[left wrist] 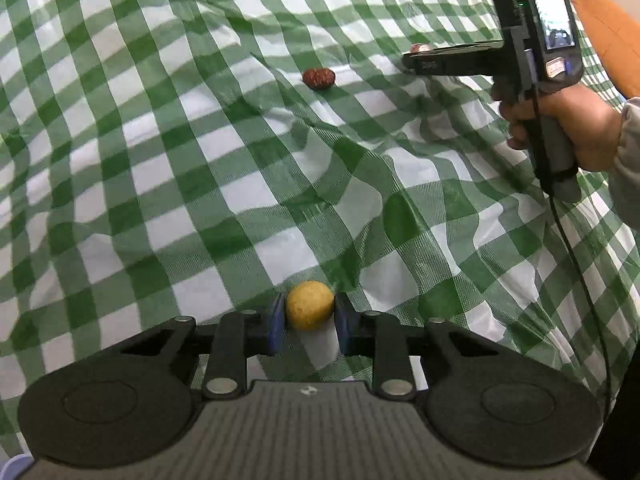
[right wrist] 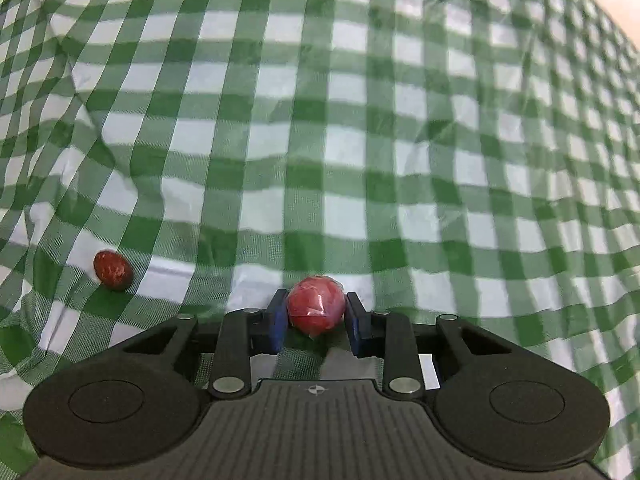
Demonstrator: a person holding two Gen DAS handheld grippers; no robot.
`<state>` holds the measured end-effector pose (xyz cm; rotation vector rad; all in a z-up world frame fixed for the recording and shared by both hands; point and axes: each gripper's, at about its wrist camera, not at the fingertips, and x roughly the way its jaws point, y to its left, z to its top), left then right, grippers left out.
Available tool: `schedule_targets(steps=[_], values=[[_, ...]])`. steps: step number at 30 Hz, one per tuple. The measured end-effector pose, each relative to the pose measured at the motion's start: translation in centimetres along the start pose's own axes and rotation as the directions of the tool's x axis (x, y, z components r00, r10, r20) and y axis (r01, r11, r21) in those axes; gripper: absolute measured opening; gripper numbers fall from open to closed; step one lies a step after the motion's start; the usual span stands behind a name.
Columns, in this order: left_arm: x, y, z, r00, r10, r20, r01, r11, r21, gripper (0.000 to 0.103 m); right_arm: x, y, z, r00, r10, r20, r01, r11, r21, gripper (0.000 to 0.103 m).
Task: Organize fruits
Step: 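Grasp a pear with the left tool while the right tool grasps a red fruit, then carry the pear and red fruit over the blue plate and lower them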
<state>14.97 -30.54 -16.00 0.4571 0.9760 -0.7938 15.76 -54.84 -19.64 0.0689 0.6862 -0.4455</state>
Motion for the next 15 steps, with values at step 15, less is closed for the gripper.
schedule_targets(steps=[15], values=[[-17.2, 5.3, -2.4, 0.973, 0.189, 0.136, -0.155, 0.962, -0.226, 0.029, -18.3, -0.5, 2.9, 0.981, 0.084, 0.173, -0.091, 0.995, 0.031, 0.031]])
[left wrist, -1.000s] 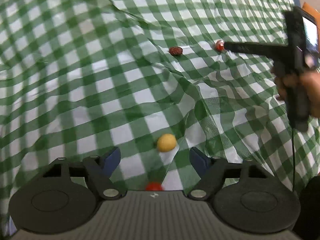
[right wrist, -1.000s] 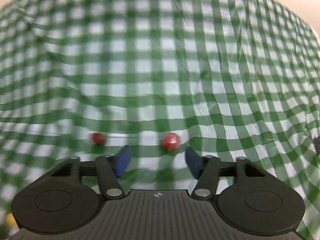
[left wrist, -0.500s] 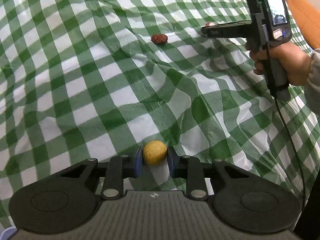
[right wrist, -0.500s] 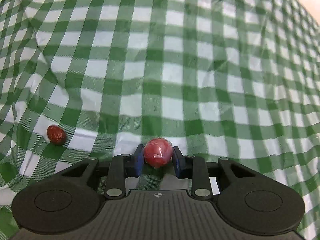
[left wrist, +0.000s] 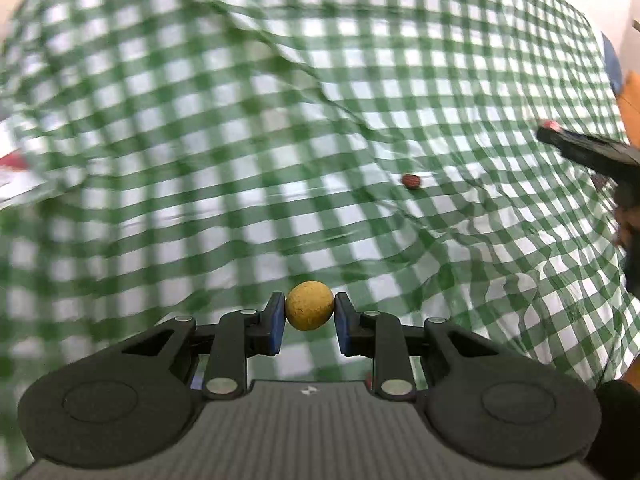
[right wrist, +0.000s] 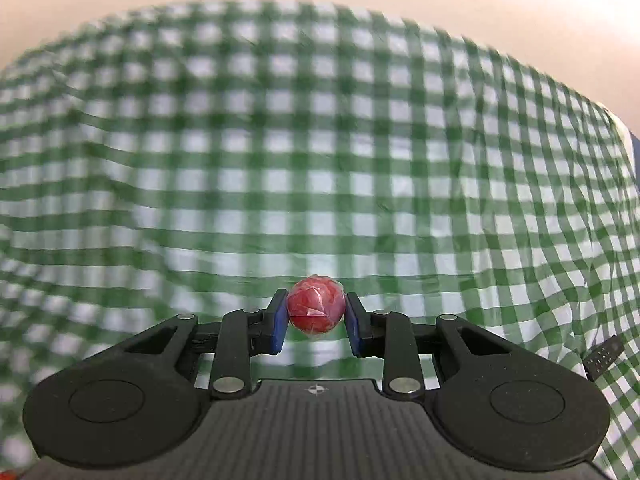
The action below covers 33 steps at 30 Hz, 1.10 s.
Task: Organize fruits
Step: 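Carry the pear and red fruit over the blue plate and lower them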
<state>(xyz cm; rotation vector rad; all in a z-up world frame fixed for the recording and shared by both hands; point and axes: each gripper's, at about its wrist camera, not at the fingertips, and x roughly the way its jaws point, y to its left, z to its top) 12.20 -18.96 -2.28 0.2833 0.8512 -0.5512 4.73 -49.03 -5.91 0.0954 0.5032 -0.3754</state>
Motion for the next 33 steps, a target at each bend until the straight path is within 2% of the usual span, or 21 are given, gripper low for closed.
schedule_targets(steps=[6, 11, 16, 20, 23, 27, 33], values=[[-7.4, 2.7, -4.6, 0.999, 0.053, -0.007, -0.053, 0.996, -0.071, 0.029, -10.5, 6.1, -1.6, 0.985, 0.171, -0.020, -0.171, 0.985, 0.018, 0.031], [-11.7, 4.2, -9.3, 0.996, 0.077, -0.037, -0.081, 0.990, -0.117, 0.029, -17.2, 12.5, -2.6, 0.947, 0.314, -0.074, -0.309, 0.949, 0.069, 0.031], [-14.6, 5.0, -13.1, 0.996, 0.076, -0.044, -0.082, 0.984, -0.158, 0.029, -21.9, 17.4, -3.8, 0.908, 0.401, -0.119, -0.390, 0.915, 0.106, 0.031], [-16.2, 5.3, -15.3, 0.997, 0.073, -0.021, -0.076, 0.983, -0.169, 0.029, -25.0, 20.7, -5.4, 0.873, 0.453, -0.177, -0.454, 0.890, 0.040, 0.031], [-17.2, 5.6, -16.3, 0.998, 0.066, -0.001, -0.065, 0.981, -0.185, 0.029, -26.6, 23.1, -6.0, 0.859, 0.474, -0.193, -0.488, 0.873, -0.028, 0.031], [-18.2, 6.2, -16.8, 0.998, 0.066, 0.022, -0.060, 0.978, -0.202, 0.029, -28.2, 24.4, -5.9, 0.856, 0.484, -0.184, -0.503, 0.861, -0.073, 0.031], [-18.8, 7.3, -17.2, 0.997, 0.073, 0.036, -0.063, 0.972, -0.226, 0.029, -28.7, 24.4, -5.7, 0.861, 0.471, -0.193, -0.491, 0.868, -0.071, 0.031]])
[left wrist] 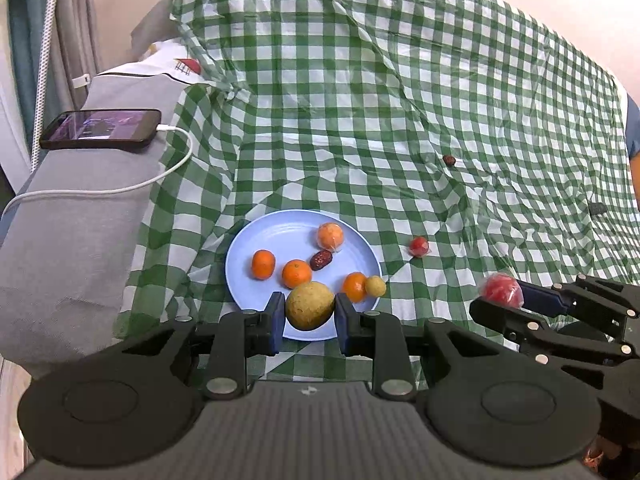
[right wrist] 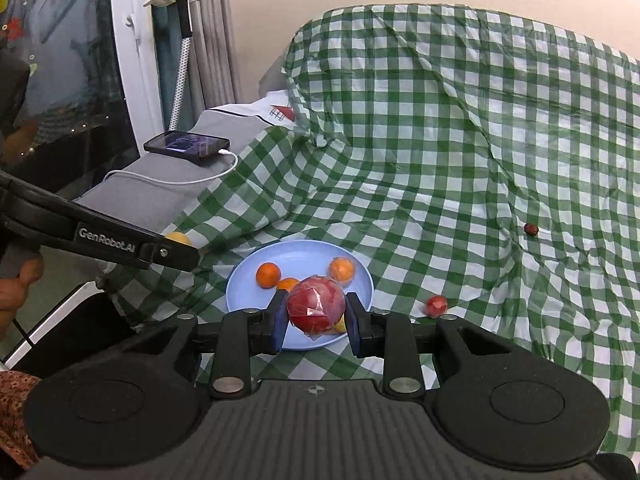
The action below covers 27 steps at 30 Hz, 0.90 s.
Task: Organize fruits
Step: 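Carry the pear and red fruit over the blue plate and lower them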
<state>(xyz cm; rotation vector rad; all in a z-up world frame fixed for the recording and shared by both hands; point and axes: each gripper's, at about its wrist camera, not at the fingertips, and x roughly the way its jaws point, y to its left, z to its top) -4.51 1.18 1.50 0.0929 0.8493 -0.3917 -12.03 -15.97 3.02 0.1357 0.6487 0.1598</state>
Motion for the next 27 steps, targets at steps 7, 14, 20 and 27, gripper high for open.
schedule_targets(steps=[7, 14, 20, 27], values=[[0.1, 0.6, 0.4, 1.000, 0.007, 0.006, -0.007, 1.000, -0.016, 0.029, 0.3, 0.2, 0.2, 1.000, 0.012, -0.005, -0.012, 1.000, -0.018, 0.031], [0.7, 0.8, 0.9, 1.000, 0.018, 0.003, -0.018, 1.000, -0.015, 0.029, 0.9, 0.0, 0.1, 1.000, 0.016, -0.022, -0.016, 1.000, -0.005, 0.031], [1.5, 1.0, 1.4, 1.000, 0.029, -0.012, -0.029, 0.999, -0.019, 0.029, 2.0, -0.3, 0.2, 0.999, 0.021, -0.042, -0.021, 1.000, 0.002, 0.031], [3.0, 1.2, 2.8, 0.999, 0.034, -0.013, -0.034, 0.999, -0.017, 0.029, 3.9, -0.7, 0.8, 0.998, 0.030, -0.062, -0.030, 1.000, 0.002, 0.031]])
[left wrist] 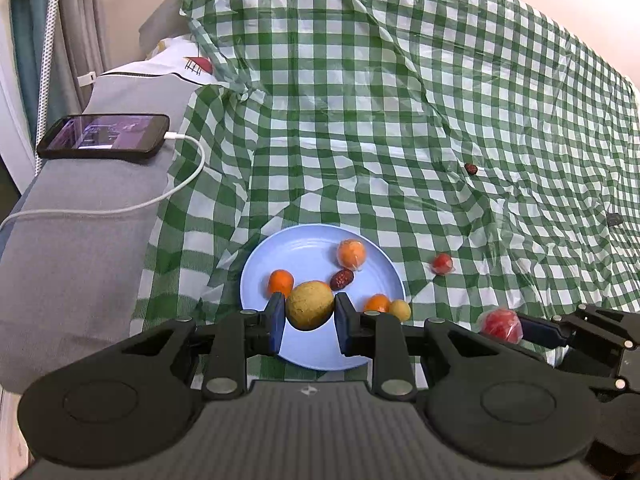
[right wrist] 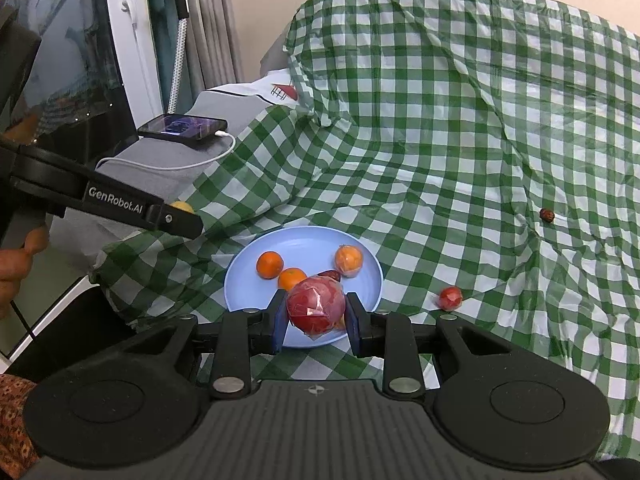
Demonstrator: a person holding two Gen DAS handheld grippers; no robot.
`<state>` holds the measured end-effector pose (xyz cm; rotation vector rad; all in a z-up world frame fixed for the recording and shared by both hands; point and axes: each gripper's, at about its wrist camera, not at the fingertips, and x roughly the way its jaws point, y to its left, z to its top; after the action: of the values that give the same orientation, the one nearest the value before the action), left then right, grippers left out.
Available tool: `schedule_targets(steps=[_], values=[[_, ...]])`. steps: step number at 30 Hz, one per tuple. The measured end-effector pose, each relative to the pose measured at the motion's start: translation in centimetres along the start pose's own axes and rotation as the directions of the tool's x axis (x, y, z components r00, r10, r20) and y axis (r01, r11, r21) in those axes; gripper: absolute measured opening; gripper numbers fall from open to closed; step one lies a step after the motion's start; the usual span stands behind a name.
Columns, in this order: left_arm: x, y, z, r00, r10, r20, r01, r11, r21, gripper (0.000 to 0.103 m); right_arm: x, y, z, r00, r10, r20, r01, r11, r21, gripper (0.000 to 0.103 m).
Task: Organize fruits
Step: 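Carry the pear and red fruit over the blue plate and lower them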
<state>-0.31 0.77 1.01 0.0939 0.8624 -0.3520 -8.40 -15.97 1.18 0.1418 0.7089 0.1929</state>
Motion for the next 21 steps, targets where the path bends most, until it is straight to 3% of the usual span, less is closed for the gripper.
schedule_targets(steps=[7, 21], values=[[2.4, 0.1, 1.6, 1.000, 0.010, -0.021, -0.010, 1.000, 0.002, 0.029, 2.5, -0.3, 0.6, 1.000, 0.008, -0.030, -0.008, 1.000, -0.007, 0.031], [10.0, 0.2, 3.0, 0.989, 0.043, -0.142, -0.037, 0.998, 0.045, 0.029, 9.7, -1.0, 1.3, 0.994, 0.011, -0.112, -0.014, 1.000, -0.025, 0.031]])
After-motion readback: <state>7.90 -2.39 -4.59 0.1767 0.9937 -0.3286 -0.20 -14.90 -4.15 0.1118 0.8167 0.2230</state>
